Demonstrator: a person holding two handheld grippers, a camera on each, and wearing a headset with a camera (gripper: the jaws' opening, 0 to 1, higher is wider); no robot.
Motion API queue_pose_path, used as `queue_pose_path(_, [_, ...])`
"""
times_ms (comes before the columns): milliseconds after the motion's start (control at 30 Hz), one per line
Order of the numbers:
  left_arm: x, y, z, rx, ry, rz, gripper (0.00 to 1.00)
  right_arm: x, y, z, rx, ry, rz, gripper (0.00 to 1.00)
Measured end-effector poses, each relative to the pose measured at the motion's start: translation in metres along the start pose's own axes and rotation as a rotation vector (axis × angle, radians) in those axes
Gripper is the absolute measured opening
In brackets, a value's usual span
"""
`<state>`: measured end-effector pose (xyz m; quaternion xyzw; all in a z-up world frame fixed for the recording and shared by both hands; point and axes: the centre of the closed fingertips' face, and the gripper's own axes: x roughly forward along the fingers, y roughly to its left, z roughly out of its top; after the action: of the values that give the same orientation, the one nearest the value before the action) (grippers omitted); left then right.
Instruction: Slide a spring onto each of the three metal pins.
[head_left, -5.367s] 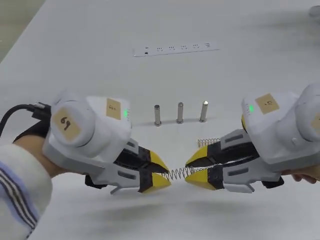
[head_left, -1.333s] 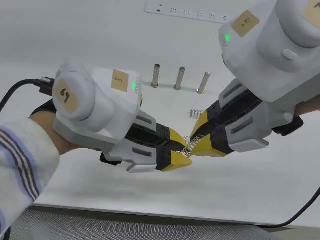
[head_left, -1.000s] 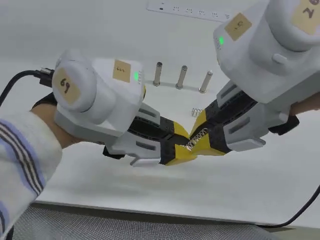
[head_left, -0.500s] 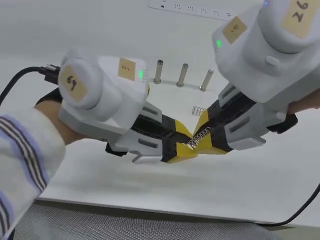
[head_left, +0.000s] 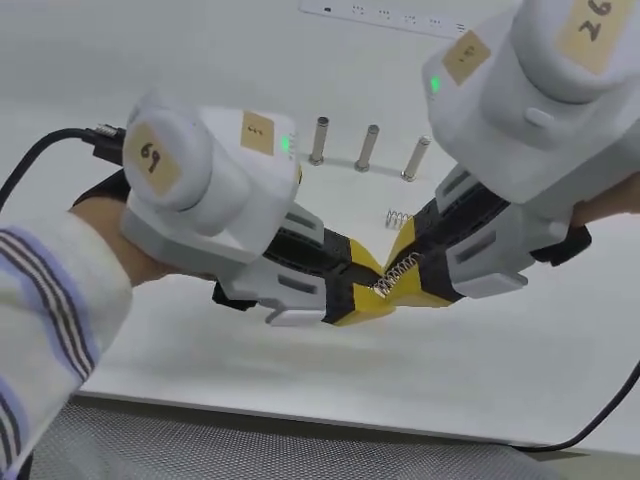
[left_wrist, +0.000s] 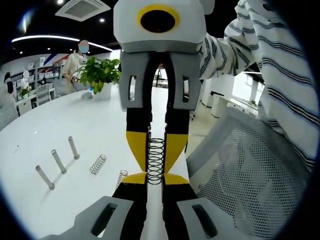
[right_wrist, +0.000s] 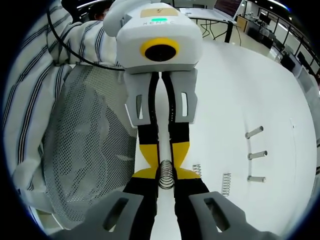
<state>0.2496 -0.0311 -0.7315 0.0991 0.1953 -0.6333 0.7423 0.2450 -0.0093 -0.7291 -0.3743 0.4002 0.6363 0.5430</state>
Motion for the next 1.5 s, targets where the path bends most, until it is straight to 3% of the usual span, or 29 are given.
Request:
queue_pose_path(433, [-0.004,0.01,-0.001,0.012,0.003,0.041,0.02,0.001,-0.009,0.004,0.008,-0.001,-0.021,0.08])
queue_pose_path(833, [-0.006,0.012,-0.003,0.004,0.01,0.053,0.03,-0.001,-0.013,0.008,-0.009,-0.004,-0.026,0.08])
queue_pose_path(900, [-0.006,0.014,-0.005,0.009,0.021,0.06,0.05,-0.001,-0.014,0.008,-0.008,-0.006,-0.027,0.08])
queue_pose_path(1033, [-0.008,0.021,-0.008,0.018,0.034,0.093,0.19,-0.003,-0.015,0.006,-0.001,-0.006,-0.034,0.08])
queue_pose_path(1233, [-0.011,0.025,-0.014,0.001,0.054,0.107,0.2,-0.002,-0.019,-0.003,0.02,0.01,-0.042,0.08])
queue_pose_path(1400, [-0.014,0.029,-0.016,-0.01,0.042,0.127,0.31,-0.003,-0.016,-0.009,0.03,0.02,-0.038,0.08])
queue_pose_path(1500, [-0.018,0.032,-0.017,-0.017,0.028,0.14,0.29,-0.003,-0.011,-0.01,0.035,0.024,-0.037,0.08])
